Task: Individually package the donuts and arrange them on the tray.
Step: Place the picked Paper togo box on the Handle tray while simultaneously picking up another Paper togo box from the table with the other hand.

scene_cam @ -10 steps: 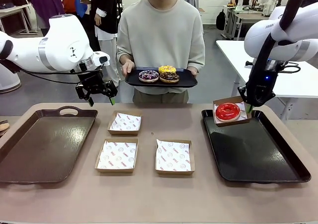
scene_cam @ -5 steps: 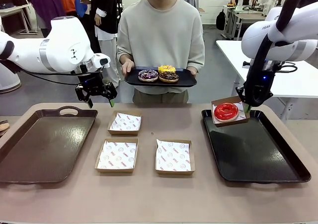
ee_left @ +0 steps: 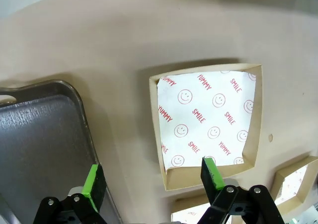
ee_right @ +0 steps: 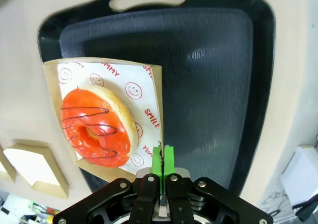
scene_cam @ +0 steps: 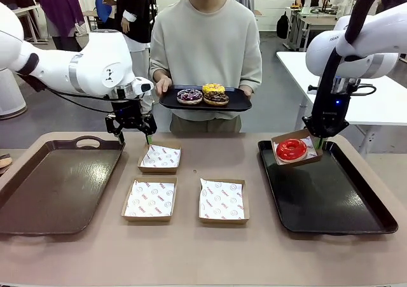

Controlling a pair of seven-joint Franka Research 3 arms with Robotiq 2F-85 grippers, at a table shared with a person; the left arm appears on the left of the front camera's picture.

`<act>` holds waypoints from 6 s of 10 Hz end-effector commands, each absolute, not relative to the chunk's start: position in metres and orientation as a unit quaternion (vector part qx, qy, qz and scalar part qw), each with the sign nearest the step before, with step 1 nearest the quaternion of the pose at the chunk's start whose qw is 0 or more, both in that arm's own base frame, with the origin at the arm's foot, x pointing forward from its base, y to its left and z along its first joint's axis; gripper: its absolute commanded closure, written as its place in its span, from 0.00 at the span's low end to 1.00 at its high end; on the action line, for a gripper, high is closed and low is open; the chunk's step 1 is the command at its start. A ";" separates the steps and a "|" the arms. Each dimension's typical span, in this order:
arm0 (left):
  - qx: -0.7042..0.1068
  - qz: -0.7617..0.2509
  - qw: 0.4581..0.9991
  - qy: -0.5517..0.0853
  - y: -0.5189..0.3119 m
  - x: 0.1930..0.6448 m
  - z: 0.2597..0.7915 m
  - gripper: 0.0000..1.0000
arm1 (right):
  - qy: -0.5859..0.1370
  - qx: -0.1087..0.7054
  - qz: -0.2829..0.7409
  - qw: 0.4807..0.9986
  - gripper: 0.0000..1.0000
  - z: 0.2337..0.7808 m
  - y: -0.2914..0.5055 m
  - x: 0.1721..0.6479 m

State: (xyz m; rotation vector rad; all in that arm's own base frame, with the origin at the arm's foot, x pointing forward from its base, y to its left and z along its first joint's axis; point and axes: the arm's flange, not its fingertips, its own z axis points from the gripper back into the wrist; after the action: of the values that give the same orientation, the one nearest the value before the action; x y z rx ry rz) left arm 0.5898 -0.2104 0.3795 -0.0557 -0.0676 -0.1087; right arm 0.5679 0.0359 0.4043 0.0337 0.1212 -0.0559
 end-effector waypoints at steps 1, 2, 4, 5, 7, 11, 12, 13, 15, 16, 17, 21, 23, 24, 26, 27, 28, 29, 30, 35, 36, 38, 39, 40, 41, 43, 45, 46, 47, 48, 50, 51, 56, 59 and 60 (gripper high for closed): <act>-0.004 -0.040 0.999 -0.033 -0.218 0.600 0.382 0.00 | 0.073 0.010 0.002 0.997 0.99 0.404 0.023 0.574; 0.000 -0.038 0.999 -0.033 -0.221 0.602 0.381 0.00 | 0.078 0.013 0.003 0.997 0.99 0.399 0.017 0.571; 0.002 -0.037 0.999 -0.031 -0.224 0.607 0.379 0.00 | 0.085 0.018 -0.006 0.996 0.99 0.390 0.006 0.569; 0.003 -0.037 0.999 -0.030 -0.226 0.609 0.377 0.00 | 0.086 0.021 -0.009 0.996 0.99 0.386 0.003 0.569; 0.005 -0.036 0.999 -0.029 -0.228 0.611 0.374 0.00 | 0.088 0.026 -0.019 0.996 0.99 0.378 0.001 0.571; 0.008 -0.034 0.999 -0.024 -0.228 0.613 0.368 0.00 | 0.086 0.025 -0.023 0.996 0.99 0.373 0.002 0.577; 0.008 -0.033 0.999 -0.022 -0.227 0.614 0.366 0.00 | 0.085 0.026 -0.025 0.996 0.99 0.372 0.002 0.579; 0.007 -0.032 0.999 -0.019 -0.226 0.616 0.362 0.00 | 0.083 0.029 -0.025 0.996 0.99 0.371 0.001 0.581; 0.004 -0.026 1.000 -0.010 -0.224 0.619 0.350 0.00 | 0.079 0.033 -0.028 0.996 0.99 0.370 0.001 0.584; 0.004 -0.025 1.000 -0.010 -0.225 0.619 0.346 0.00 | 0.078 0.033 -0.028 0.996 0.99 0.370 0.001 0.585; 0.002 -0.024 1.000 -0.008 -0.225 0.620 0.341 0.00 | 0.076 0.034 -0.028 0.996 0.99 0.370 0.001 0.585; -0.004 -0.011 1.000 -0.005 -0.225 0.623 0.334 0.00 | 0.068 0.039 -0.030 0.996 0.99 0.370 0.001 0.586; -0.009 -0.009 1.000 -0.003 -0.225 0.624 0.332 0.00 | 0.068 0.041 -0.029 0.996 0.99 0.369 0.001 0.586; -0.018 -0.009 1.000 -0.008 -0.225 0.625 0.332 0.53 | 0.067 0.045 -0.029 0.996 0.78 0.369 0.001 0.586; -0.018 -0.006 1.000 -0.003 -0.223 0.628 0.332 0.60 | 0.070 0.049 -0.032 0.996 0.18 0.369 0.000 0.585; -0.018 -0.006 1.000 0.000 -0.222 0.629 0.331 1.00 | 0.070 0.049 -0.033 0.996 0.00 0.370 -0.001 0.585; -0.018 -0.006 1.000 0.003 -0.222 0.629 0.330 0.75 | 0.069 0.049 -0.034 0.996 0.00 0.370 0.000 0.585; -0.020 -0.004 1.000 0.003 -0.221 0.630 0.330 1.00 | 0.070 0.049 -0.035 0.996 0.00 0.370 0.000 0.585; -0.022 -0.003 1.000 0.005 -0.220 0.630 0.329 1.00 | 0.069 0.050 -0.036 0.996 0.05 0.370 0.001 0.585; -0.024 0.000 1.000 0.002 -0.217 0.630 0.334 1.00 | 0.063 0.054 -0.034 0.996 0.00 0.374 0.001 0.581; -0.022 0.001 1.000 0.002 -0.217 0.630 0.334 1.00 | 0.061 0.057 -0.032 0.996 0.00 0.376 0.001 0.580; -0.020 0.002 1.000 -0.002 -0.217 0.629 0.337 1.00 | 0.056 0.083 -0.023 0.995 0.00 0.382 -0.001 0.572; -0.034 0.007 0.999 0.007 -0.217 0.625 0.347 1.00 | 0.047 0.121 -0.013 0.991 0.00 0.393 -0.005 0.562; -0.049 -0.003 0.999 -0.001 -0.215 0.617 0.371 1.00 | 0.022 0.182 -0.001 0.983 0.00 0.410 -0.016 0.544; -0.068 -0.007 0.998 0.002 -0.213 0.614 0.385 1.00 | 0.009 0.214 -0.001 0.977 0.00 0.419 -0.027 0.533; -0.086 -0.013 0.996 -0.013 -0.209 0.606 0.425 1.00 | -0.035 0.305 -0.016 0.952 0.00 0.437 -0.067 0.493; -0.084 -0.021 0.996 -0.028 -0.214 0.601 0.455 1.00 | -0.075 0.389 -0.032 0.918 0.00 0.438 -0.106 0.444; -0.077 -0.023 0.996 -0.035 -0.220 0.600 0.470 1.00 | -0.103 0.420 -0.045 0.901 0.00 0.436 -0.124 0.415; -0.064 -0.025 0.997 -0.039 -0.227 0.600 0.482 1.00 | -0.122 0.441 -0.058 0.887 0.00 0.433 -0.139 0.393; -0.051 -0.025 0.998 -0.038 -0.235 0.602 0.490 1.00 | -0.136 0.456 -0.069 0.877 0.00 0.427 -0.151 0.375; -0.022 -0.019 0.999 -0.039 -0.254 0.607 0.502 1.00 | -0.164 0.484 -0.078 0.856 0.00 0.413 -0.171 0.346; -0.012 -0.014 0.999 -0.038 -0.261 0.610 0.506 1.00 | -0.170 0.494 -0.083 0.848 0.00 0.405 -0.179 0.336; -0.013 -0.017 0.999 -0.041 -0.263 0.604 0.505 1.00 | -0.217 0.526 -0.118 0.813 0.00 0.377 -0.208 0.303; -0.013 -0.017 0.999 -0.041 -0.263 0.604 0.505 1.00 | -0.206 0.516 -0.127 0.822 0.00 0.383 -0.211 0.302; -0.013 -0.017 0.999 -0.041 -0.263 0.604 0.505 1.00 | -0.206 0.516 -0.127 0.822 0.00 0.383 -0.211 0.302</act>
State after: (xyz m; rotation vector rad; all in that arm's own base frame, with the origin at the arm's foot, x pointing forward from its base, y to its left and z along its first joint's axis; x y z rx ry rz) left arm 0.6095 -0.2695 0.5055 -0.0149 -0.0796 -0.0212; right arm 0.3044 -0.2118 0.3800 1.1002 -0.4495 -0.2802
